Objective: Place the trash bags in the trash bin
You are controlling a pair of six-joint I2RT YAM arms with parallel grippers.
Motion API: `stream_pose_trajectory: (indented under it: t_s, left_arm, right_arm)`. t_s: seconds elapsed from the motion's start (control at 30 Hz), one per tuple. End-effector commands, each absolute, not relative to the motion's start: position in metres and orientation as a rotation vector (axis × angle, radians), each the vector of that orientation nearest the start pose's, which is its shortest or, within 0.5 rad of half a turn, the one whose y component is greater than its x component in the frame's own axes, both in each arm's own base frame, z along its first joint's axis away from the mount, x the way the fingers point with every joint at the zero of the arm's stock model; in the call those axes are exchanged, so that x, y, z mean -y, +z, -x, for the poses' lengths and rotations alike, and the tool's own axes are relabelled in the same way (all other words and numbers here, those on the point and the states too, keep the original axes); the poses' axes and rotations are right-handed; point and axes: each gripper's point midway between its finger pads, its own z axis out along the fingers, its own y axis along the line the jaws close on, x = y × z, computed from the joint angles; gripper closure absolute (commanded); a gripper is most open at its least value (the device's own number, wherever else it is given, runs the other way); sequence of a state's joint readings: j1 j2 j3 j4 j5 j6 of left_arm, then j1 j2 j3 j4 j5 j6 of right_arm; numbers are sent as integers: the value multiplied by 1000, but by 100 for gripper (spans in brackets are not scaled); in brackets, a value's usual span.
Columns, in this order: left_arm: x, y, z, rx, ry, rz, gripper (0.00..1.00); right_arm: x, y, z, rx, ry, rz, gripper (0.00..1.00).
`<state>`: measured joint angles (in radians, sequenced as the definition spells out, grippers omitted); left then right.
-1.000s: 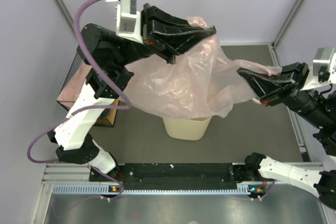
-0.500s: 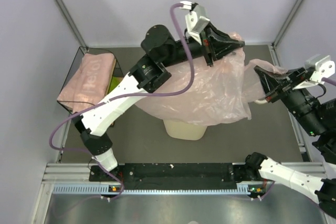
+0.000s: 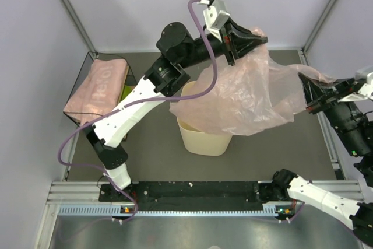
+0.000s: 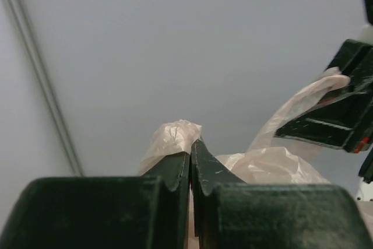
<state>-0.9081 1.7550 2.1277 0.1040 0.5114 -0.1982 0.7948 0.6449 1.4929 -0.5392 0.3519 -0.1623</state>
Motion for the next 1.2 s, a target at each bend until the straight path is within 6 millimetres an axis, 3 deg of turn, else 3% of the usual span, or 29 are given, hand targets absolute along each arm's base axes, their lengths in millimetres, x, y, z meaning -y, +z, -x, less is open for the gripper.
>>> stream_pose_trajectory:
  t_s: [0.0, 0.03, 0.07, 0.1, 0.13, 0.2, 0.23, 0.3, 0.33, 0.37, 0.43, 0.47, 0.5, 0.53, 0.63, 0.67, 0.77, 0.8, 0.93, 1.0, 1.1, 1.17]
  left_arm:
    - [417, 579, -251, -947, -1173, -870, 91]
    - [399, 589, -250, -926, -1140, -868, 90]
    - [394, 577, -254, -972, -1125, -876, 90]
    - [386, 576, -256, -984, -1111, -866, 82]
    - [362, 586, -247, -966, -1116, -864, 69]
    - [346, 560, -243, -1044, -1139, -903, 36]
    - [318, 570, -235, -1034, -1099, -887, 2]
    - [295, 545, -240, -1132, -1072, -849, 2]
    - [258, 558, -229, -1099, -1006, -809, 2]
    - [250, 533, -230, -1151, -990, -824, 2]
    - [214, 518, -219, -1173, -836, -836, 2]
    - [205, 500, -222, -1218, -795, -829, 2]
    - [198, 495, -211, -1227, -784, -835, 2]
    - [193, 468, -211, -1303, -755, -888, 2]
    - [199, 429, -190, -1381, -833, -1056, 11]
    - [200, 426, -190, -1398, -845, -1065, 14]
    - [208, 414, -198, -1452, -857, -1109, 35]
    - [218, 407, -204, -1476, -836, -1131, 45]
    - [253, 366, -197, -1489, -739, -1361, 60]
    - [273, 346, -193, -1497, -748, -1455, 62]
    - [301, 343, -201, -1460, -755, -1486, 69]
    - [315, 349, -209, -1432, -750, -1473, 82]
  right_arm:
    - [-74, 520, -169, -1258, 303, 304, 100]
    - [-78, 519, -173, -1261, 307, 309, 100]
    - [-80, 522, -174, -1256, 315, 303, 100]
    - [-86, 525, -174, -1244, 336, 319, 100]
    - [-90, 528, -174, -1232, 352, 331, 100]
    - [-97, 537, -174, -1201, 378, 337, 100]
    - [-97, 539, -174, -1197, 378, 332, 100]
    - [-95, 541, -180, -1206, 353, 311, 100]
    - [-94, 542, -181, -1202, 349, 309, 100]
    - [-95, 543, -181, -1198, 347, 308, 100]
    - [-95, 547, -180, -1180, 356, 304, 100]
    - [-97, 547, -180, -1178, 364, 310, 100]
    - [-101, 547, -180, -1178, 374, 317, 100]
    - [-102, 547, -181, -1180, 377, 318, 100]
    - [-109, 550, -182, -1166, 394, 338, 100]
    - [-111, 551, -182, -1160, 399, 345, 100]
    - [-116, 555, -183, -1153, 410, 354, 100]
    - [-115, 556, -183, -1151, 406, 350, 100]
    - [-116, 559, -185, -1145, 400, 354, 100]
    - [-117, 561, -187, -1143, 396, 354, 100]
    - [-119, 564, -190, -1145, 392, 349, 100]
    - [-122, 565, -191, -1146, 397, 355, 100]
